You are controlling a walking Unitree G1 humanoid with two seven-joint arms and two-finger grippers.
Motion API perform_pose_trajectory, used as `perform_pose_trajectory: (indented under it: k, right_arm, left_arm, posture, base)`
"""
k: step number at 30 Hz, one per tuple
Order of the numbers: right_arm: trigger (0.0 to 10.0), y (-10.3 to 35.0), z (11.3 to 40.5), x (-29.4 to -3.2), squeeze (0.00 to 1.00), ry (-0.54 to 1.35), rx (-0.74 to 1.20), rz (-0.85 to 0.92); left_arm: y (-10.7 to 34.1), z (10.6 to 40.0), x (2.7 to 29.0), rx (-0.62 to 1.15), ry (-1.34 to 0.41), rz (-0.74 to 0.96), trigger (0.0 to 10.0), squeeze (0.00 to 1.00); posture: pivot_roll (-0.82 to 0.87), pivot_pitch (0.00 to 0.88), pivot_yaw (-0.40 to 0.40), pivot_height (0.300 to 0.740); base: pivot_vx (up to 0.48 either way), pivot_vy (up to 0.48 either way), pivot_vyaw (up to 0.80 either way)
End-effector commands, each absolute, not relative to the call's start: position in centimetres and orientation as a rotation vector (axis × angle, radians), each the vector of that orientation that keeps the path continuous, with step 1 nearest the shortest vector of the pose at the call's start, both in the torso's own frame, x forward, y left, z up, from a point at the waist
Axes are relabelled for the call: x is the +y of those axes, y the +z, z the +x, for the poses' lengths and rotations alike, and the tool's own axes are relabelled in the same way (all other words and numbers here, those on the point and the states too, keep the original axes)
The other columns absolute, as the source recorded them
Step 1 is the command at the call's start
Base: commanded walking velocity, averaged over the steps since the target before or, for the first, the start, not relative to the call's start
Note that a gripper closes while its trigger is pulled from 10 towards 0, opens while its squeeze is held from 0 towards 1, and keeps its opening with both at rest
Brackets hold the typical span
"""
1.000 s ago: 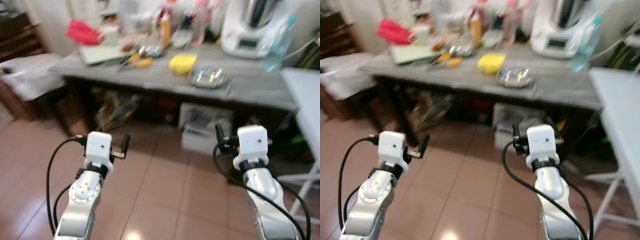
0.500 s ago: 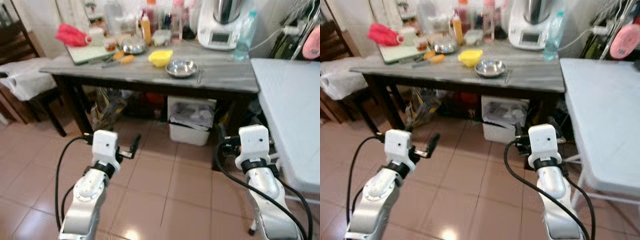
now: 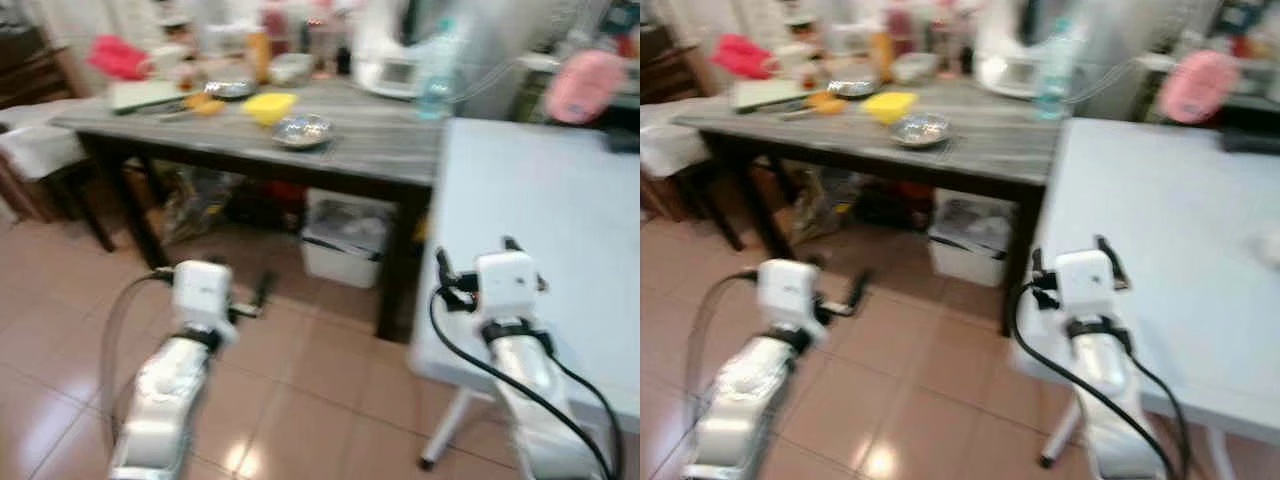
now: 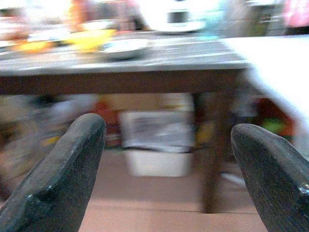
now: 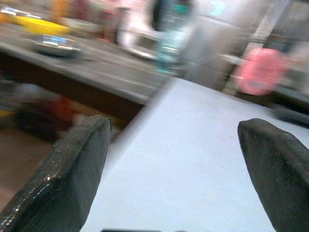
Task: Setting the table
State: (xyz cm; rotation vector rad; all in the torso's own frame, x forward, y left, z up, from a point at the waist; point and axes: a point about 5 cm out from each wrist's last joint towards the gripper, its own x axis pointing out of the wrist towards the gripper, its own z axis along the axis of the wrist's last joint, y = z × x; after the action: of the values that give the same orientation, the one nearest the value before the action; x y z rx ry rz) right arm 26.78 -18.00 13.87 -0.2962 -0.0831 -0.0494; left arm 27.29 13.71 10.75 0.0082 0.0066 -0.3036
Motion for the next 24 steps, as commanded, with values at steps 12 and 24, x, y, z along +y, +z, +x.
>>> perform_pose_trajectory:
  k: [12, 24]
  right_arm:
    - [10.0, 14.04, 26.58, -17.67, 0.7, -0.064, -0.09, -0.283]
    - [10.0, 13.89, 26.9, -18.2, 0.7, -0.114, -0.071, -0.242]
  left_arm:
    - [11.15, 27.43, 13.79, 0.005, -0.324, 0.024, 10.0, 0.0]
    - [11.13, 27.48, 13.3, 0.007, -0.349, 0.021, 10.0, 0.0]
  posture:
    - [-0.08, 0.0, 0.048, 0.74]
    - [-0.07, 0.0, 0.048, 0.74]
  base:
    - [0.0, -0.48, -0.12]
    - [0.0, -0.471, 0.0]
